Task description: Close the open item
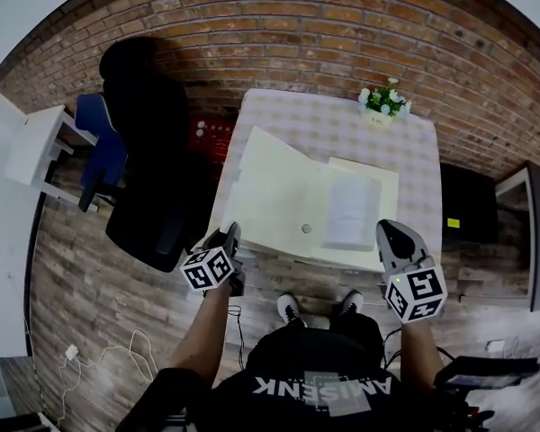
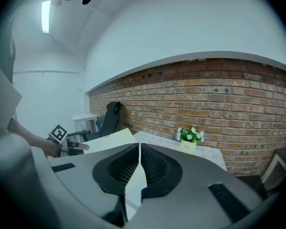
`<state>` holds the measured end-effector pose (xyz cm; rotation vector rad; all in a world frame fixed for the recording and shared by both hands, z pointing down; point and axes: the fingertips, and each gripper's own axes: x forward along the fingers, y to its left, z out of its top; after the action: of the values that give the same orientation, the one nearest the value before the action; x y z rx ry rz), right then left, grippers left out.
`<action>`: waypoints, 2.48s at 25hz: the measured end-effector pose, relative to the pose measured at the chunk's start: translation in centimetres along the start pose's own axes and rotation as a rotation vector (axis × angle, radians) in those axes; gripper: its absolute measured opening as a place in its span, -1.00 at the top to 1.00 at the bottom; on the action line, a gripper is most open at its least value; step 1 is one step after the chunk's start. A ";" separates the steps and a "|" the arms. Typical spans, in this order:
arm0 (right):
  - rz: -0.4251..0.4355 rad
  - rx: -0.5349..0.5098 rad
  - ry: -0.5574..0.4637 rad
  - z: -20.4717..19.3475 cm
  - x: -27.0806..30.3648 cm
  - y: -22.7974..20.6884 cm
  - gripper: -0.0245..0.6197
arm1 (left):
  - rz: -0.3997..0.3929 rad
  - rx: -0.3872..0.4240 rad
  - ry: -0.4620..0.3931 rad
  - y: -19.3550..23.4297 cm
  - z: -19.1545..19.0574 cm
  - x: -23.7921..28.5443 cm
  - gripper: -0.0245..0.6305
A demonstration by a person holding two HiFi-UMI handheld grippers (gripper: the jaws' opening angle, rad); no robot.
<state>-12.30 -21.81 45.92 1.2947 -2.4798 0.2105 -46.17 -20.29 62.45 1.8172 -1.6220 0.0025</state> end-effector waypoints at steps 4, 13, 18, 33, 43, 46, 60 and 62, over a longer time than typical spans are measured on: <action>-0.007 0.020 0.006 -0.7 -0.2 -1.5 0.79 | -0.018 0.047 -0.008 -1.8 -0.1 -0.2 0.74; -0.026 0.060 0.014 -2.1 -1.3 -5.1 0.79 | -0.040 0.097 -0.046 -6.6 0.5 -0.6 0.80; -0.025 0.068 0.022 -3.0 -2.5 -6.9 0.79 | -0.047 0.163 -0.048 -9.4 0.4 -0.9 0.83; -0.037 0.092 0.015 -3.6 -5.3 -10.6 0.79 | -0.211 0.339 -0.070 -20.4 -2.4 -1.0 0.85; -0.035 0.115 0.023 -4.0 -6.3 -12.5 0.79 | -0.328 0.506 0.012 -26.9 -7.0 0.5 0.85; -0.034 0.119 0.035 -4.5 -6.3 -13.0 0.79 | -0.347 0.545 0.039 -28.3 -7.9 1.1 0.85; -0.035 0.144 0.083 -7.1 -5.9 -15.1 0.79 | -0.489 0.661 0.188 -33.6 -15.3 3.9 0.84; -0.029 0.146 0.093 -7.7 -5.8 -15.3 0.79 | -0.496 0.684 0.210 -34.2 -16.2 4.4 0.84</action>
<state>4.96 -23.97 50.70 1.3452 -2.4036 0.4417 -8.29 -16.96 60.22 2.5905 -1.0452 0.5652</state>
